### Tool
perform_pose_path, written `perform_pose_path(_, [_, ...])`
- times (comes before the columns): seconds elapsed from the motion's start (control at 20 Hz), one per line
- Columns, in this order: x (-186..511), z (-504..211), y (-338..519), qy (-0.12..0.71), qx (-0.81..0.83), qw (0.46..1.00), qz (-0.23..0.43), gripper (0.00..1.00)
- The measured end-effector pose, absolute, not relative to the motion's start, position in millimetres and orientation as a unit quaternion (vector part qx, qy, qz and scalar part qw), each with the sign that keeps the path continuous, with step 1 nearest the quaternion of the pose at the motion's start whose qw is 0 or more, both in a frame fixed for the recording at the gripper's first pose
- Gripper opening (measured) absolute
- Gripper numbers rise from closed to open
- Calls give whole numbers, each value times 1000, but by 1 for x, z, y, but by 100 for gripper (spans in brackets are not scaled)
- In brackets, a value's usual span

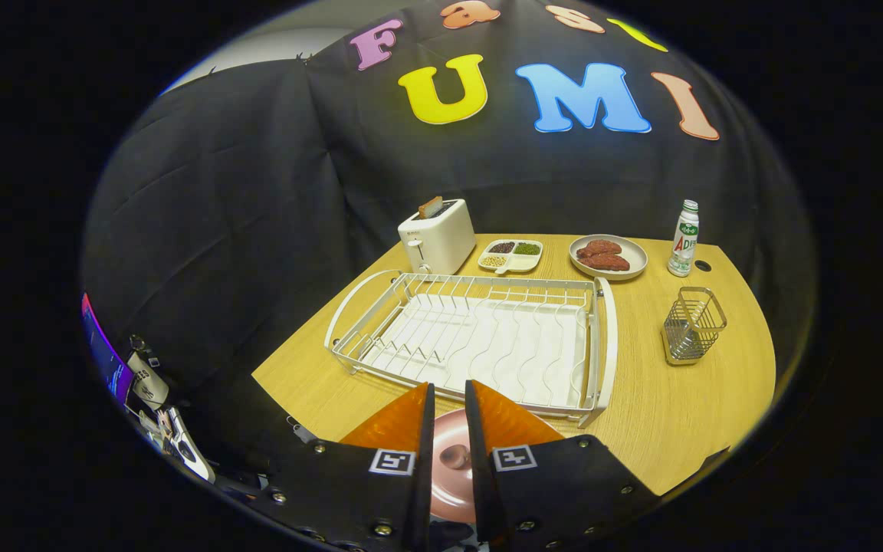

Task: Take the plate from the dish rack, then take the spoon from the basket and place it into the plate.

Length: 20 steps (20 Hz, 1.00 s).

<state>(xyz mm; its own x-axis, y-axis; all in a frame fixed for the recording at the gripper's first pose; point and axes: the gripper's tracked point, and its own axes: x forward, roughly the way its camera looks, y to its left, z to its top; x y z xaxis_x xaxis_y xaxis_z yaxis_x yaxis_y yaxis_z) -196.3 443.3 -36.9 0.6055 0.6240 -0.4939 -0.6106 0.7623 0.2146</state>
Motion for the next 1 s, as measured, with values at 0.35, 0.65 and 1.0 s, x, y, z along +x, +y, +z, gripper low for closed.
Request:
perform_pose_path(0.35, [-172, 7, 413, 232, 17, 916, 326, 23])
perform_pose_path(0.65, [-132, 113, 361, 103, 22, 955, 277, 23])
perform_pose_path(1.0, [-101, 211, 305, 19, 60, 971, 233, 22])
